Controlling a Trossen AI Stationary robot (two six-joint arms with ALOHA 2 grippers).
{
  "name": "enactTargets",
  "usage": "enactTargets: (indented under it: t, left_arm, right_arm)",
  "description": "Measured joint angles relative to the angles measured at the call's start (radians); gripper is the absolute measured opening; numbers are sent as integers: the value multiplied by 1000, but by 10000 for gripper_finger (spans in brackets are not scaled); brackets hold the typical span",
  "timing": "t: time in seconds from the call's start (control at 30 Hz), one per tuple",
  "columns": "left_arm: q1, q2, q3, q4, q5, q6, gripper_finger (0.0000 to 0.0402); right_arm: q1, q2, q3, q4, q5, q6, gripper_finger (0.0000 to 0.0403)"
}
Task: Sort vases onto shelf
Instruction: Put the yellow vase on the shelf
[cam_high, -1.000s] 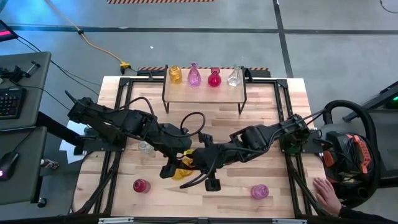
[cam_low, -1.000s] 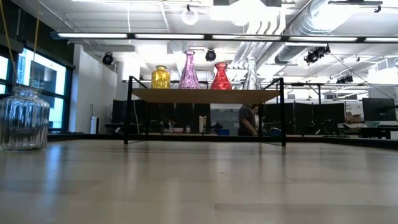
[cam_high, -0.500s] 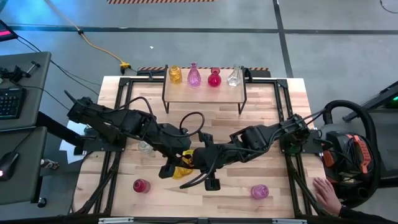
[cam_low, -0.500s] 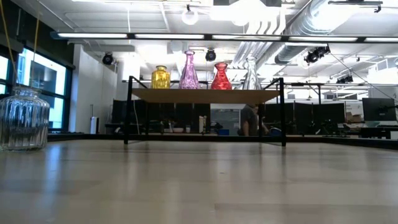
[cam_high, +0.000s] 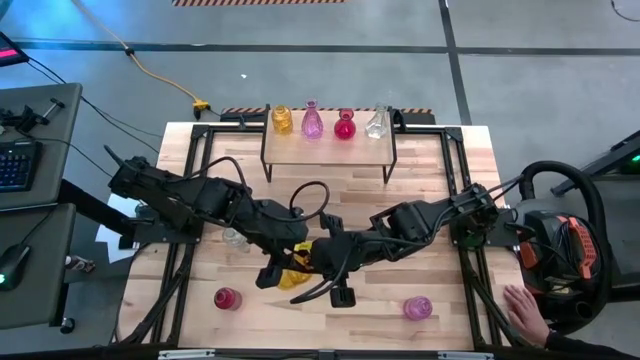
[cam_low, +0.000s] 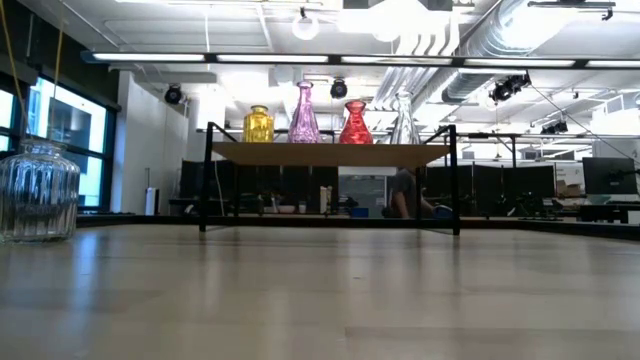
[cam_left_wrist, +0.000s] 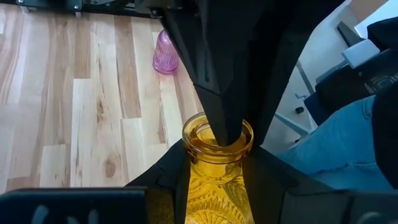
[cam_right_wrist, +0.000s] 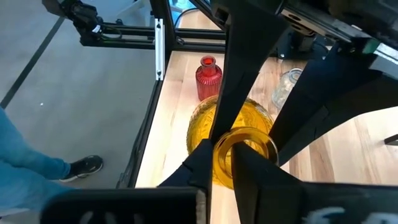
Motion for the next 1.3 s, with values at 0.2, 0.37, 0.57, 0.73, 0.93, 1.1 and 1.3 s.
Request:
enactTargets:
  t: [0.2, 0.37, 0.57, 0.73, 0.93, 1.1, 1.3]
  left_arm:
    - [0, 0, 0, 6, -1, 0, 104]
    - [0, 0, 0, 7, -1, 0, 104]
    - [0, 0, 0, 7, -4, 8, 104]
    - [0, 0, 0, 7, -4, 15, 104]
    - [-1, 1, 0, 7, -3, 17, 104]
    - [-1, 1, 0, 4, -3, 17, 104]
    - [0, 1, 0, 11, -5, 17, 104]
  right_arm:
    - [0, 0, 0, 1, 6, -11, 49]
    - [0, 0, 0, 2, 8, -13, 72]
    - [0, 0, 0, 2, 6, -14, 92]
    - [0, 0, 0, -1, -2, -11, 100]
    - [0, 0, 1, -4, -16, -13, 108]
    - [0, 0, 1, -4, -18, -14, 111]
    - [0, -13, 1, -17, -16, -10, 111]
